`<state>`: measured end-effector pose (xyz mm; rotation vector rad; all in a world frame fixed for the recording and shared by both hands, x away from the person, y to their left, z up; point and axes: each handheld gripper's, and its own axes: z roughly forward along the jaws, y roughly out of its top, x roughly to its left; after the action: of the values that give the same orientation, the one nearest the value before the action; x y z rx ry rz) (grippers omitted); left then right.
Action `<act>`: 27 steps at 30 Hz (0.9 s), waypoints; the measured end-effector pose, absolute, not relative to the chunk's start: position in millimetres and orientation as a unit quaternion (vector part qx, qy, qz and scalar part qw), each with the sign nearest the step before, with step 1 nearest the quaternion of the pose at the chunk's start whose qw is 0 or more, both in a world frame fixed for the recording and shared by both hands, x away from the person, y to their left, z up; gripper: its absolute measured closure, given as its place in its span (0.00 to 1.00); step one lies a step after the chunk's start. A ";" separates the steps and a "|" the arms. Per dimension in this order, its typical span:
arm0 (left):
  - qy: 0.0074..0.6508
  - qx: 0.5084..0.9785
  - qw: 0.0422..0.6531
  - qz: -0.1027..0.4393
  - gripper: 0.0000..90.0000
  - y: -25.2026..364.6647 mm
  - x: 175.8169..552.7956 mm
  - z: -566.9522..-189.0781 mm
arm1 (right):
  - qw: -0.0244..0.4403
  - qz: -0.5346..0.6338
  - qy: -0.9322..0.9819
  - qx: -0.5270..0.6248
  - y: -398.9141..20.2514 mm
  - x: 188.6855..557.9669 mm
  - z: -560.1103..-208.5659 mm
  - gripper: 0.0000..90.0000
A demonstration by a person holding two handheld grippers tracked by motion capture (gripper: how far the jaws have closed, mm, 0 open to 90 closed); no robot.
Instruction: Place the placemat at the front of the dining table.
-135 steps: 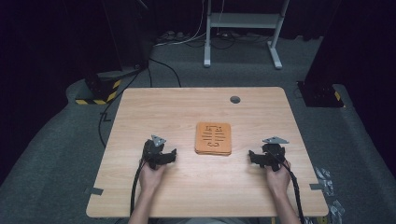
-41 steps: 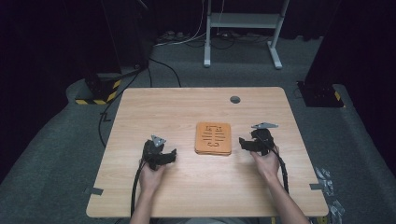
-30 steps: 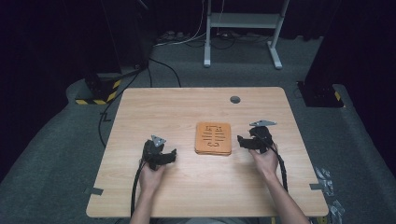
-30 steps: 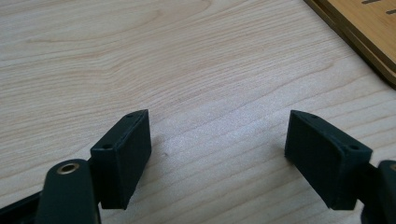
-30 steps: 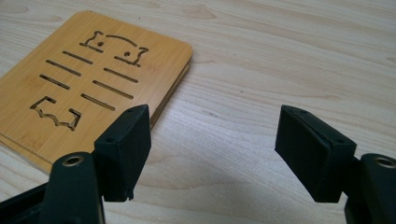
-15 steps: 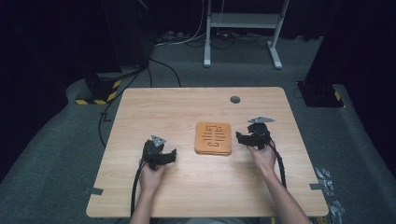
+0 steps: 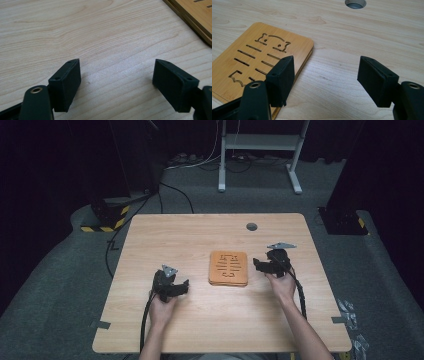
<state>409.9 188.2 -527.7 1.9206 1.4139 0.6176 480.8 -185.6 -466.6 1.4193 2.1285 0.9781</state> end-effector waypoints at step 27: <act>0.542 0.735 0.333 0.236 0.25 188.3 409.9 -527.7 | 0.207 0.297 0.778 0.514 -160.7 495.3 -498.1 0.30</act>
<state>409.9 188.3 -527.7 1.9198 1.4144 0.6165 495.3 -160.7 -498.1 1.4303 2.1672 0.8260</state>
